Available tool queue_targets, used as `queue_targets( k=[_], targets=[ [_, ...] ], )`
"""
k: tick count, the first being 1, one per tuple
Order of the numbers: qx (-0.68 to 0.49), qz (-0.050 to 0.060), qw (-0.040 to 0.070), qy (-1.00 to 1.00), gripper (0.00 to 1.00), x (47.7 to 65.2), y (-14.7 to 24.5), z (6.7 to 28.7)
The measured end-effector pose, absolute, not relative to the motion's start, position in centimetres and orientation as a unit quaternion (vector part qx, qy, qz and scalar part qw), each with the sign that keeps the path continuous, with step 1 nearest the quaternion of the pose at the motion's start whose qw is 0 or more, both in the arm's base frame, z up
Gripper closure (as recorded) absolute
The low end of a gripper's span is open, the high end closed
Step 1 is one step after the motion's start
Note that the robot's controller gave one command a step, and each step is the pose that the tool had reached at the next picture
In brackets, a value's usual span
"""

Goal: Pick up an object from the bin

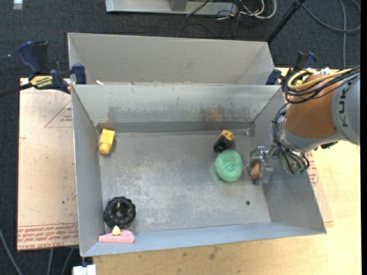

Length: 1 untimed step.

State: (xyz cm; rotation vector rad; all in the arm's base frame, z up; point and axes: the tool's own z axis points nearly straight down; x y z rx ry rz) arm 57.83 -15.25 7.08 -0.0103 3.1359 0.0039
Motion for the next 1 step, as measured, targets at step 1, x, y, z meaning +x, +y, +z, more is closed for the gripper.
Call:
queue_targets(
  k=[1],
  targets=[
    [-0.004, 0.001, 0.003, 1.0, 1.0, 57.86, -15.25, 7.43]
  ],
)
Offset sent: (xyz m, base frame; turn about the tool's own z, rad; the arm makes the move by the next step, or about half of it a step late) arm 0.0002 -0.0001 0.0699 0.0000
